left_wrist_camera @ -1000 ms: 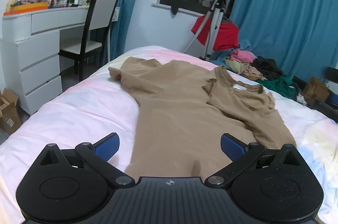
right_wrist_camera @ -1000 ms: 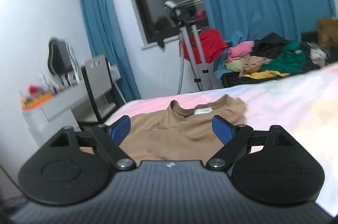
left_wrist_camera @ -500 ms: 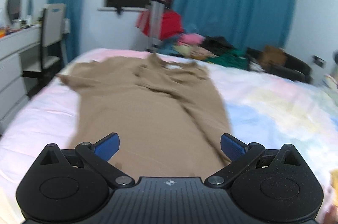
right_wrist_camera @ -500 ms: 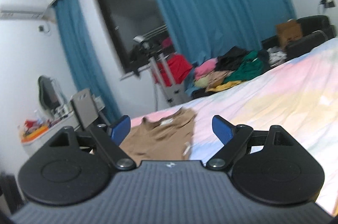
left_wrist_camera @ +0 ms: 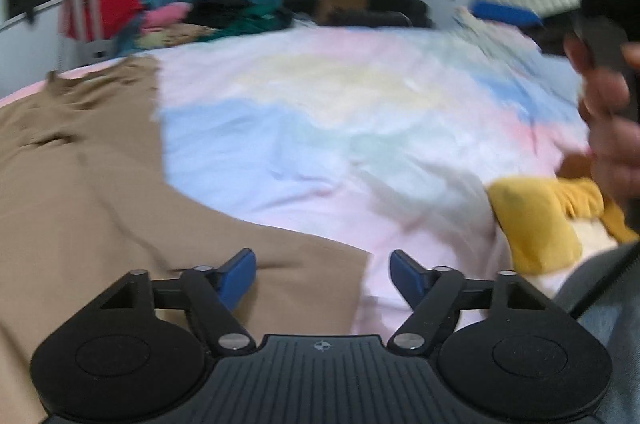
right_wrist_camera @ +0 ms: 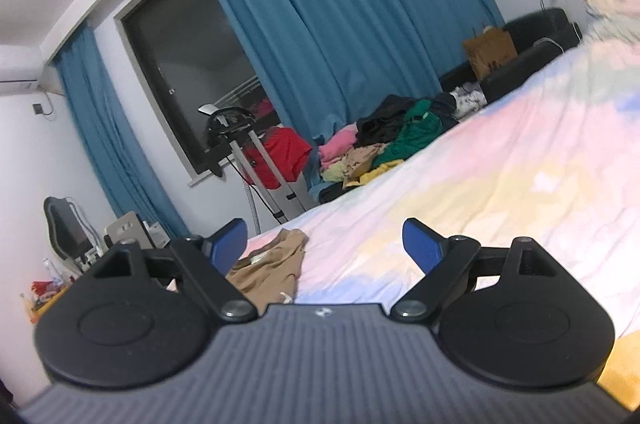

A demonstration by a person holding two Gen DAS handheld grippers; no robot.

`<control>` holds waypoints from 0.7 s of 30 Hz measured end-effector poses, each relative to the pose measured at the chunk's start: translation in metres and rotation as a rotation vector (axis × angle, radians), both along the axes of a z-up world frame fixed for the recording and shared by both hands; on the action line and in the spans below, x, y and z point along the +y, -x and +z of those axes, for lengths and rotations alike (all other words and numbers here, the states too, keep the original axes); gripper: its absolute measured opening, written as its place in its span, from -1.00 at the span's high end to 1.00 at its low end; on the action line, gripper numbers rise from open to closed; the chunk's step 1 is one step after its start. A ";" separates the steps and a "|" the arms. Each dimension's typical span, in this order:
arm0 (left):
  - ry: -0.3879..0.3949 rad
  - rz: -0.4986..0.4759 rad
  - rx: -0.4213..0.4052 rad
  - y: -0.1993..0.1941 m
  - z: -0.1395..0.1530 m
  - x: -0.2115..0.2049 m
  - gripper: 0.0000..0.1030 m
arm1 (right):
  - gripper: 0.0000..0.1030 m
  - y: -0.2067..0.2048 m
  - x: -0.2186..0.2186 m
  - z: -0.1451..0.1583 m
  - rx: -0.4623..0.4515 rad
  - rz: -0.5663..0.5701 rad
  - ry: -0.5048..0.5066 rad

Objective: Fold clothes
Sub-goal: 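Grasp the opposite side edge of the shirt with the left gripper, then fold the held side edge over the shirt body with the left gripper, release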

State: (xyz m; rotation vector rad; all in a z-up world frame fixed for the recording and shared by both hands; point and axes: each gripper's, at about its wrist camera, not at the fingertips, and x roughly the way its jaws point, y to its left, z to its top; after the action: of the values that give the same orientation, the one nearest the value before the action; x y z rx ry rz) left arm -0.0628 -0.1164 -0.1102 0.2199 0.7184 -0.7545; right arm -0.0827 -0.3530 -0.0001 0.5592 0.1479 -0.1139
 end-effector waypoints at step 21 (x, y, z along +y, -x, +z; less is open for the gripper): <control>0.196 0.112 0.051 -0.022 -0.008 0.023 0.91 | -0.68 -0.029 0.017 -0.020 0.097 0.034 0.050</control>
State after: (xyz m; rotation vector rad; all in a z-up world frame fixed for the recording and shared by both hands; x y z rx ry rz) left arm -0.0408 -0.0936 -0.1181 -0.0175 0.6940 -0.7199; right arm -0.0533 -0.3361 -0.0203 0.5015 0.2486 -0.1111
